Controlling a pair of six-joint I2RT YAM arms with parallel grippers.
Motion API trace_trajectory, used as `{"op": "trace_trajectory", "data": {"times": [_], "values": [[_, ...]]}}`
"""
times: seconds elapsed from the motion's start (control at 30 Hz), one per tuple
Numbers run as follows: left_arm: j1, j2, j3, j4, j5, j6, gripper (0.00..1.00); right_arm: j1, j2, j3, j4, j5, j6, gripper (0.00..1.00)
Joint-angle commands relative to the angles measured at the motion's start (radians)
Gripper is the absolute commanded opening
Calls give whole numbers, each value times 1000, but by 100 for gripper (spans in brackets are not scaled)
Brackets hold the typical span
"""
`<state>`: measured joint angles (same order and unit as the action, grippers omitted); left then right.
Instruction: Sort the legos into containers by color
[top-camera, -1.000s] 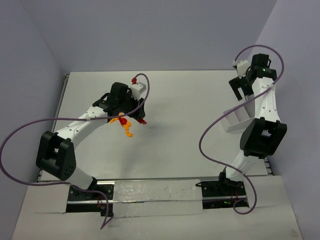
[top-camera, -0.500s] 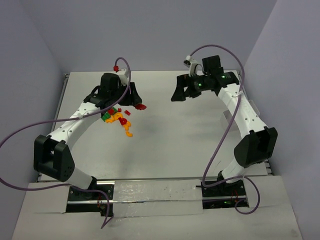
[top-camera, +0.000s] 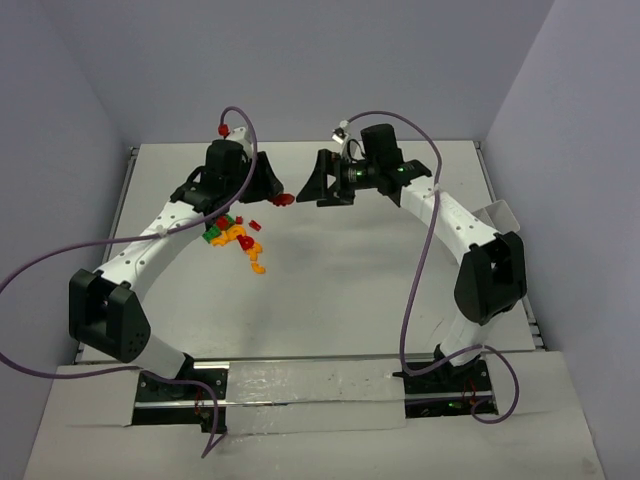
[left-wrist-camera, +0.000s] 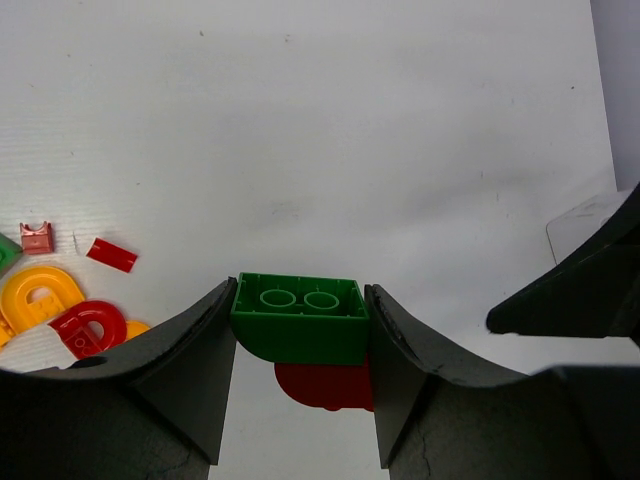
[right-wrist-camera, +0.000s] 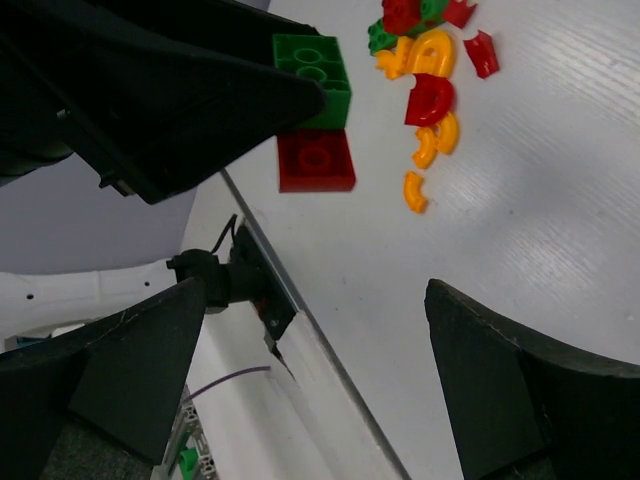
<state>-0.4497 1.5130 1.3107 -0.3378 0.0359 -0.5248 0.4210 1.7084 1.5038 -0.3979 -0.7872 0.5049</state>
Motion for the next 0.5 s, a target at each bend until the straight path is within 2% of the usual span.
{"op": "trace_trajectory", "data": {"times": [0.0, 0.27, 0.37, 0.47], "values": [[-26, 12, 48, 20, -30, -22, 0, 34, 46, 52, 103, 27, 67, 95], [-47, 18, 58, 17, -30, -39, 0, 80, 89, 96, 94, 128, 63, 85], [-54, 22, 61, 21, -29, -50, 0, 85, 102, 102, 97, 151, 65, 78], [-61, 26, 65, 23, -27, -57, 0, 85, 117, 113, 93, 160, 60, 67]]}}
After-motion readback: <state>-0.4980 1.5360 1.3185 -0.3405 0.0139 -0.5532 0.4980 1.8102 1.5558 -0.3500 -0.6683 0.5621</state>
